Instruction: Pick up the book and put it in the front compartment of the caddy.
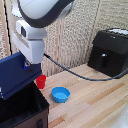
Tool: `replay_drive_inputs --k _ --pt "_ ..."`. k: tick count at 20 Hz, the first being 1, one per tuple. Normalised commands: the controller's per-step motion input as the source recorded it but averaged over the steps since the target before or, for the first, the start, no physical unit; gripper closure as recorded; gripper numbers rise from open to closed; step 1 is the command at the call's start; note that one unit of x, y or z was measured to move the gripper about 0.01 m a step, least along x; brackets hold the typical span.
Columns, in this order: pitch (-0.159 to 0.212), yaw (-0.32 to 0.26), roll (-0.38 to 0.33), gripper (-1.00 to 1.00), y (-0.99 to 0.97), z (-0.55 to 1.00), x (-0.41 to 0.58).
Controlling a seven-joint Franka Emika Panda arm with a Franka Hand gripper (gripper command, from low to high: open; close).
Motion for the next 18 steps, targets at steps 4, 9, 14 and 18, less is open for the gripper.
replay_drive_inputs --k 4,9,14,18 --pt "0.186 -0.007 0.144 1.00 0.45 -0.13 -0.294" --pt "-0.020 -0.029 0.038 1.00 0.23 -0.31 0.070" --pt "-0.130 -0.042 0.000 1.00 0.03 -0.16 0.240" --pt "-0.125 -0.079 0.006 1.00 0.01 -0.05 0.174"
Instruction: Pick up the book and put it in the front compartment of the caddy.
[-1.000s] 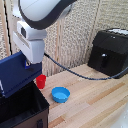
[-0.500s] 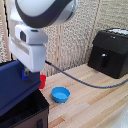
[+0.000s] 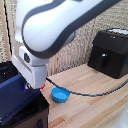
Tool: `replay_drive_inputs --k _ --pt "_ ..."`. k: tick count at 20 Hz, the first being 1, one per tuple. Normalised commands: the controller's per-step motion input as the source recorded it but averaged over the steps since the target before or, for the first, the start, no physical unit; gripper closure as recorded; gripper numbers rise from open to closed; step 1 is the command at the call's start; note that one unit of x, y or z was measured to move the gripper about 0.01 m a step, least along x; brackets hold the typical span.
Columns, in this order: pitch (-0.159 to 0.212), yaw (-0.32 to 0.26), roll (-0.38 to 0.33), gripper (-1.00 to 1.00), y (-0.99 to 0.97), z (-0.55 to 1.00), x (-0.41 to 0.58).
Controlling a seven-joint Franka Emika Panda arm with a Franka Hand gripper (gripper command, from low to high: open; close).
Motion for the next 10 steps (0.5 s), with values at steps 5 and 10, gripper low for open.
replay_drive_inputs --k 5,10 --pt "-0.025 -0.174 0.003 -1.00 0.06 0.00 0.159" --pt "0.065 -0.087 0.041 -1.00 -0.12 0.17 0.150"
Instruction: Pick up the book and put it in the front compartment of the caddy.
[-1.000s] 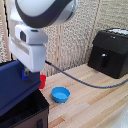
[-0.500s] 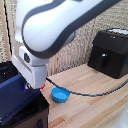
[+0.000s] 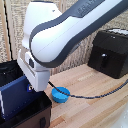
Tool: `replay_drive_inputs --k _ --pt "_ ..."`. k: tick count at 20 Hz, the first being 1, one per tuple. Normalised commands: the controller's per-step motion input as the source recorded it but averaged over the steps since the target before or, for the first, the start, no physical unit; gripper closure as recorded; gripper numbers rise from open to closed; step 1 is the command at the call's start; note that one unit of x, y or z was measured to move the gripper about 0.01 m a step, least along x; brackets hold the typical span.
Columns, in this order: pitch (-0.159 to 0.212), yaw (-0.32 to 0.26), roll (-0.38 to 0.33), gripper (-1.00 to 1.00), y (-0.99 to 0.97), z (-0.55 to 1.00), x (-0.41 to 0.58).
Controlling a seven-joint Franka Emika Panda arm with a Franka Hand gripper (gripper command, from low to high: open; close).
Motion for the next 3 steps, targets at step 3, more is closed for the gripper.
replay_drive_inputs --k 3 --pt "0.078 -0.156 0.047 -1.00 -0.15 0.23 0.124"
